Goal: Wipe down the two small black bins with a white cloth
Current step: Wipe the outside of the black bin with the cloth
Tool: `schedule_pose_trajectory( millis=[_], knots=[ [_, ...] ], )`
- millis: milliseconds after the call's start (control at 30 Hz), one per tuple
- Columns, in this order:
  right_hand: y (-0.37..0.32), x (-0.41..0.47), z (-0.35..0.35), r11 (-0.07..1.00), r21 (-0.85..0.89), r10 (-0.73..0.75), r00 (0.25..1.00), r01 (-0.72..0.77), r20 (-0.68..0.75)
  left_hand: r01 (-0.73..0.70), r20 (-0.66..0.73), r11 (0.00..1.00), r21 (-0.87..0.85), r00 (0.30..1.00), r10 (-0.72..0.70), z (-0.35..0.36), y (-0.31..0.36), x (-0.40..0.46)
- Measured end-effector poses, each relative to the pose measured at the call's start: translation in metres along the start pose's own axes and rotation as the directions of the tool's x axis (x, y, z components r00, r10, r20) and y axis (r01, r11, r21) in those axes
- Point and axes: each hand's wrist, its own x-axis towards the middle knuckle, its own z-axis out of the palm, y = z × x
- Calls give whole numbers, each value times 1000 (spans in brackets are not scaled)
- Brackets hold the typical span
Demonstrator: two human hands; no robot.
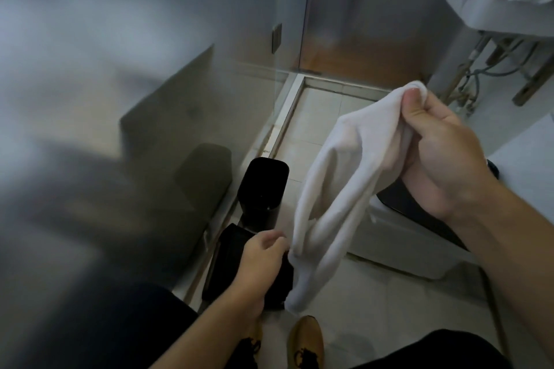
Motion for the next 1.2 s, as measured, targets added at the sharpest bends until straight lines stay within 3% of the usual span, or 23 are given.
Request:
schedule_pose_trajectory(
  millis=[167, 300, 367, 533, 700, 767, 900, 1067, 1200],
  knots=[
    [-6, 4, -1, 999, -20, -51, 998, 50, -47, 178, 22, 959, -223, 984, -177, 8, 9, 5],
    [-7, 7, -4, 998, -26, -64, 996, 62, -67, 164, 123, 966, -199, 982, -141, 23, 11, 5],
    [-8, 7, -6, 997, -39, -63, 995, 60, -80, 148, 50, 945, -292, 989, -140, 27, 16, 6],
    [-15, 7, -21, 984, -145, -125, 984, 105, -131, -52, -183, 936, -347, 983, -14, 15, 39, 15],
    [-20, 3, -37, 879, -431, -259, 964, 205, -69, -320, -349, 939, -126, 900, 260, -12, 63, 25],
    [-20, -1, -42, 791, -557, -321, 947, 255, -23, -298, -338, 938, -176, 913, 227, -21, 70, 33],
    [-19, -6, -44, 619, -713, -386, 918, 329, 89, -89, -175, 902, -422, 984, 16, -25, 92, 46],
    [-15, -1, -47, 616, -718, -411, 910, 323, 57, -50, -91, 867, -496, 996, 5, -23, 105, 55],
    [-17, 10, -49, 620, -729, -405, 914, 289, 18, -138, -182, 917, -373, 981, 73, -28, 108, 69]
  ],
)
